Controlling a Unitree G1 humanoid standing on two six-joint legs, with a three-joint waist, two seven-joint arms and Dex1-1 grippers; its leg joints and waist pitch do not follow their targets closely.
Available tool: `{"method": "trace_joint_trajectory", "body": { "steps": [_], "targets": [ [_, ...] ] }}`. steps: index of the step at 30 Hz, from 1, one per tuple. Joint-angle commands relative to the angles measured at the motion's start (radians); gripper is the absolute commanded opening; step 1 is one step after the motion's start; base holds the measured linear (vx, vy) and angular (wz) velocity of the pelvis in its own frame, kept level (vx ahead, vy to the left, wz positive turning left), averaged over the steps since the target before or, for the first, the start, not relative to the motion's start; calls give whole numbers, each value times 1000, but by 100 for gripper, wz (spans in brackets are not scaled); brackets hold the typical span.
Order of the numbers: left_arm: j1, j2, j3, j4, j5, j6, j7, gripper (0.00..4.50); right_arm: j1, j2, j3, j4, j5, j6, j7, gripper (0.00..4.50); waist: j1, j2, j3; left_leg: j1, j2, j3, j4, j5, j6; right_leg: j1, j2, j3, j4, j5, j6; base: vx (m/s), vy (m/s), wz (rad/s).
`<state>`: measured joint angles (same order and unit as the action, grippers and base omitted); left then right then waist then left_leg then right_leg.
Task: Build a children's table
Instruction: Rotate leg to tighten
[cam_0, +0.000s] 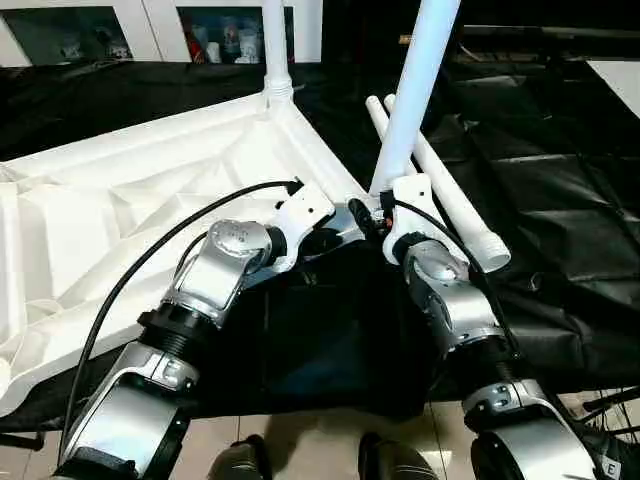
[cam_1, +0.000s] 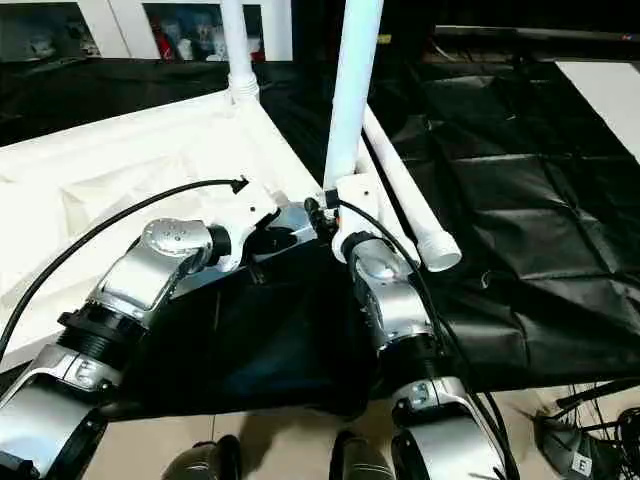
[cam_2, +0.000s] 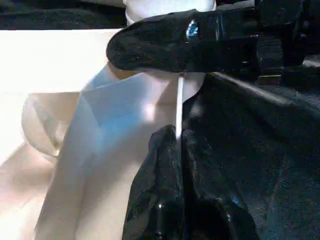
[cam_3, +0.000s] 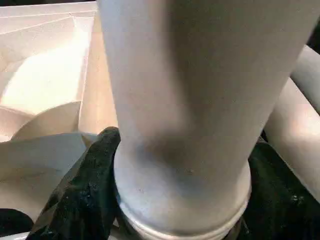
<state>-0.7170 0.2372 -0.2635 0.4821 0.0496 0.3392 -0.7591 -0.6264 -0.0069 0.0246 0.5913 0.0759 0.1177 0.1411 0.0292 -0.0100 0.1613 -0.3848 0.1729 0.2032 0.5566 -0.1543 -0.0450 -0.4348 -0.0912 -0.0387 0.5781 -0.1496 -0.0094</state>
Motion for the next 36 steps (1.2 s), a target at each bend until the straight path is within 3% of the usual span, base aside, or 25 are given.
{"method": "trace_joint_trajectory", "body": {
  "steps": [1, 4, 10, 12, 14, 17, 18, 22, 24, 27, 28, 33, 34, 36],
  "targets": [
    [36, 6, 24, 43, -1, -22, 38, 0, 33, 27, -41, 14, 54, 9, 27, 274, -3, -5, -72, 17, 42, -19, -64, -244, 56, 46, -46, 39, -68, -296, -187, 0, 0, 0],
    [40, 9, 20, 37, -5, -35, 19, 0, 41, 29, -43, -20, 74, -6, 68, 346, -2, -6, -71, 17, 43, -20, -65, -253, 58, 46, -47, 38, -69, -310, -187, 0, 0, 0],
    [37, 4, 24, 43, -20, -75, 0, 0, 80, -31, 10, -169, 32, 29, 83, 376, -2, -7, -73, 15, 43, -19, -66, -228, 60, 47, -44, 38, -66, -286, -190, 0, 0, 0],
    [38, 1, 26, 41, -24, -89, -2, 0, 102, -43, 6, -230, 36, 54, 86, 376, 2, -12, -72, 13, 43, -19, -66, -230, 64, 48, -45, 38, -69, -306, -178, 0, 0, 0],
    [41, -11, 44, 36, -41, -110, 0, 0, 159, -60, -16, -380, 62, 127, 100, 376, 5, -13, -74, 13, 43, -19, -66, -216, 70, 48, -44, 40, -68, -297, -166, 0, 0, 0],
    [33, -27, 90, 25, -70, -109, 36, 55, 214, -81, -14, -503, 76, 177, 114, 386, 6, -14, -73, 11, 43, -18, -64, -199, 80, 48, -43, 38, -65, -261, -178, 0, 0, 0],
    [23, -33, 113, 21, -87, -120, 47, 55, 252, -100, -4, -573, 78, 205, 124, 386, 12, -9, -81, 14, 43, -17, -59, -182, 84, 49, -43, 39, -61, -227, -184, 0, 0, 0],
    [12, -16, 139, 3, -86, -121, 76, 71, 306, -126, 19, -668, 93, 245, 143, 386, 9, -11, -90, 2, 40, -17, -47, -74, 129, 56, -37, 33, -38, -11, -234, 0, 0, 0],
    [14, 4, 147, -19, -75, -109, 93, 100, 324, -137, 29, -707, 101, 259, 155, 386, 8, -3, -86, 2, 40, -17, -48, -88, 137, 56, -40, 33, -39, -16, -243, 0, 0, 0],
    [39, 63, 180, -109, -75, 6, 90, 117, 348, -170, 52, -773, 129, 316, 214, 386, 9, -2, -83, 5, 45, -18, -50, -102, 129, 57, -40, 34, -39, -38, -248, 0, 0, 0],
    [61, 124, 187, -159, -63, 74, 66, 131, 360, -194, 73, -797, 141, 372, 254, 386, 8, 4, -77, 7, 46, -18, -54, -125, 112, 55, -39, 33, -43, -78, -244, 0, 0, 0],
    [94, 242, 207, -207, -32, 135, 52, 151, 364, -218, 132, -782, 113, 388, 288, 386, 7, 9, -75, 15, 48, -18, -56, -154, 59, 47, -36, 35, -46, -130, -229, 0, 0, 0],
    [104, 286, 214, -218, -24, 150, 39, 169, 353, -209, 141, -754, 99, 395, 277, 386, 7, 3, -72, 12, 47, -18, -57, -150, 54, 46, -36, 36, -45, -130, -229, 0, 0, 0],
    [119, 383, 219, -221, -1, 165, 2, 186, 316, -195, 165, -668, 50, 405, 248, 386, 3, 8, -71, 11, 44, -20, -60, -150, 39, 46, -36, 34, -43, -145, -227, 0, 0, 0]
  ]
}}
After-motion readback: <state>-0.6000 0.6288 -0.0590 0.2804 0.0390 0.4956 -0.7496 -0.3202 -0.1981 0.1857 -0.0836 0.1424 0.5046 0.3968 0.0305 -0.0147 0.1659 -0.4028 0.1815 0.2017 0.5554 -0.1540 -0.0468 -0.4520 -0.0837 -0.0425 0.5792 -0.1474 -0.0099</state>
